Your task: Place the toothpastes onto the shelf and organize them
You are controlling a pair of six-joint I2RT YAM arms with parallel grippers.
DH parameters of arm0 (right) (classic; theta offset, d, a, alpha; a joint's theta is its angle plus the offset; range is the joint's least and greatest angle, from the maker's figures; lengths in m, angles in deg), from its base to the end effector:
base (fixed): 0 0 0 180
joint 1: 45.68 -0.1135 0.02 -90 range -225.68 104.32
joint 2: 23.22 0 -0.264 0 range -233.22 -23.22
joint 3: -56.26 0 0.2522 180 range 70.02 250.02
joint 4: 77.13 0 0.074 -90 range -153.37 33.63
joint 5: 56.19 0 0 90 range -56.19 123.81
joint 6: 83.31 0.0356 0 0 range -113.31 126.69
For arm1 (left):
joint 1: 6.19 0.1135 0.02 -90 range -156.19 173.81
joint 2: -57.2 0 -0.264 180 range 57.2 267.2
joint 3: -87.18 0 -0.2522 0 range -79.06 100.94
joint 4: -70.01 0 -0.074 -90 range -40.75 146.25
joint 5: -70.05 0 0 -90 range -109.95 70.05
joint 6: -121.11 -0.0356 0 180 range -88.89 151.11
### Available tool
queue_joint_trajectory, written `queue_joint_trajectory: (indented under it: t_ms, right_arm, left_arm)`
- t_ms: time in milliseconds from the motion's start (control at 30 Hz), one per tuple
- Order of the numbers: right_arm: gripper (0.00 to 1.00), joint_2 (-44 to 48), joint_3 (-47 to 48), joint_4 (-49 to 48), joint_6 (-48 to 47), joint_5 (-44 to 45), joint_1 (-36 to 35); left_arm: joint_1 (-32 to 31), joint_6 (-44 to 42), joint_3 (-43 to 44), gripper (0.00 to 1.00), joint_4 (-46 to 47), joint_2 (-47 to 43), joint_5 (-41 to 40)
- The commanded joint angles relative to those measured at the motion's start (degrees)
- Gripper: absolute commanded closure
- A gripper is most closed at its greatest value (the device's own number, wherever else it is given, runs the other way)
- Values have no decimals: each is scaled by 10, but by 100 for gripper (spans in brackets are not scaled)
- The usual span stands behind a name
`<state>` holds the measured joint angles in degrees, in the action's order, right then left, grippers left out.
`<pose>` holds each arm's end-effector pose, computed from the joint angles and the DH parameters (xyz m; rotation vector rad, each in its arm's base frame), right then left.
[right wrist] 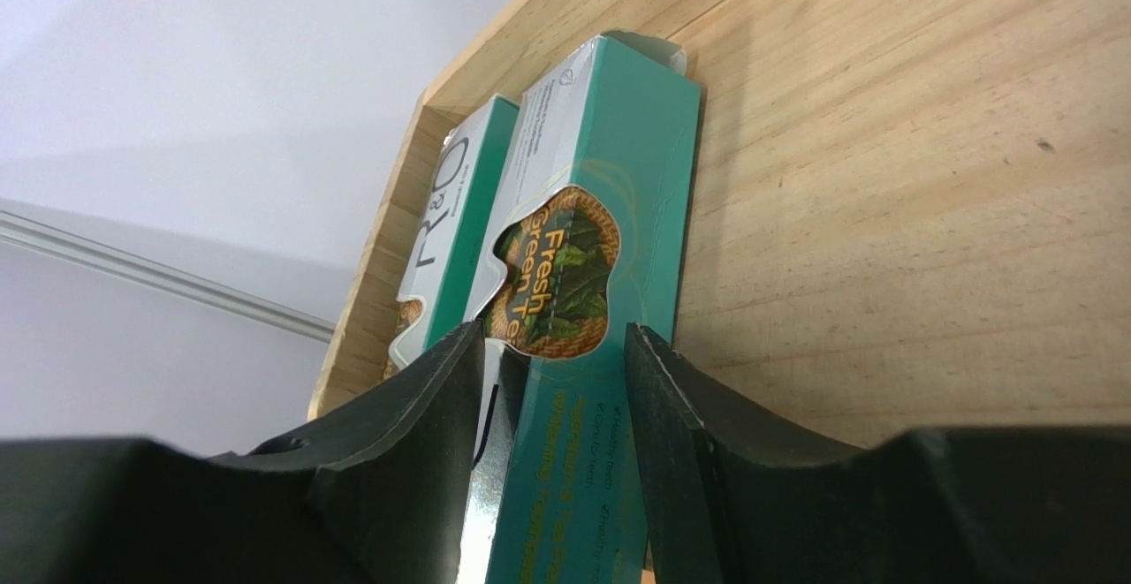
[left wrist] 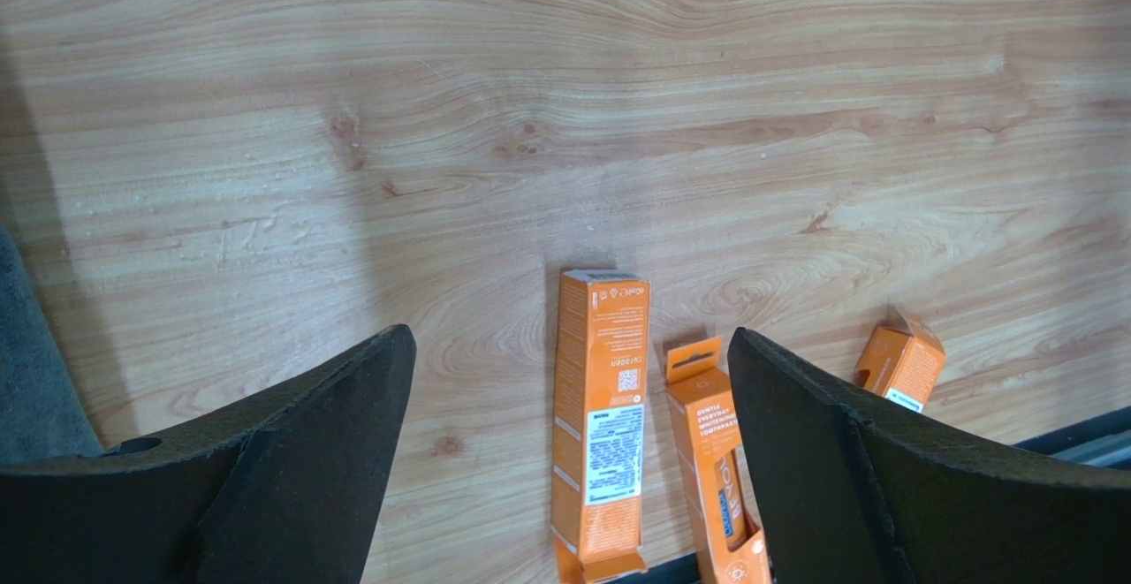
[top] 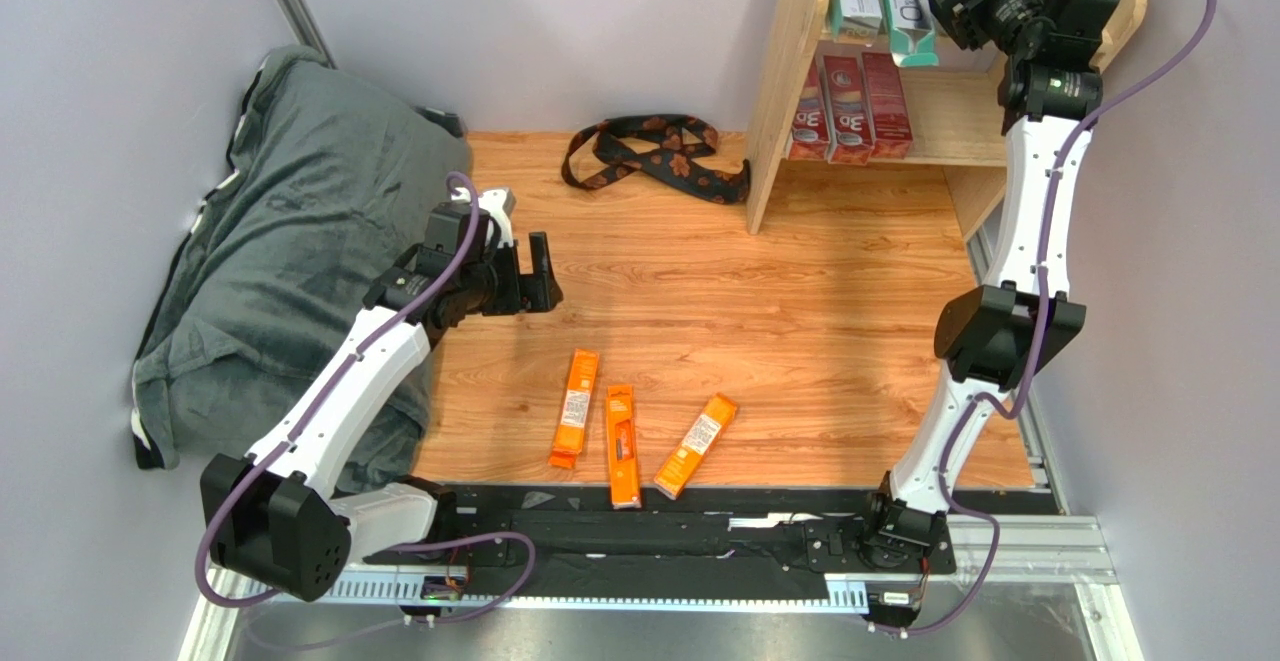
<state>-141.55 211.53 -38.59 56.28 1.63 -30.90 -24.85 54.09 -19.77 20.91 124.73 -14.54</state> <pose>0.4409 -0.0967 0.4945 0.4754 1.6034 0.9116 0.2352 -0.0830 0.3063 -0.0414 2.3752 -0.4669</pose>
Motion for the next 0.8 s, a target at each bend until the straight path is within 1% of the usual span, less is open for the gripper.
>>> queue_joint_trajectory:
  t_ms: [0,67,267,433,567,633,667,700,767]
  right_arm:
    - [50,-24,19,-22,22,-9,-9]
    - [48,-26,23,-28,26,-15,-10]
    - [45,-28,21,-41,32,-31,-16]
    - [44,-24,13,-28,32,-32,-16]
    - [43,10,-18,-3,3,21,-10]
    - [42,48,-40,1,-14,62,-5]
    - [41,62,-66,3,-20,76,-1]
    - [40,91,-77,4,-27,97,2]
    - [39,119,-109,15,-47,113,11]
  left_arm:
    - [-2,-14,7,3,11,1,-5]
    - [-1,-14,7,3,11,1,-4]
    - [-1,-14,8,3,9,-1,0]
    - [-1,-16,10,3,5,-2,-4]
    - [-1,-18,18,3,-6,1,-5]
    - [-1,-20,21,3,-11,0,-4]
    - [-1,-20,21,3,-15,-3,-3]
    - [-2,-20,21,3,-18,-4,-5]
    - [-1,-20,19,2,-25,-8,-3]
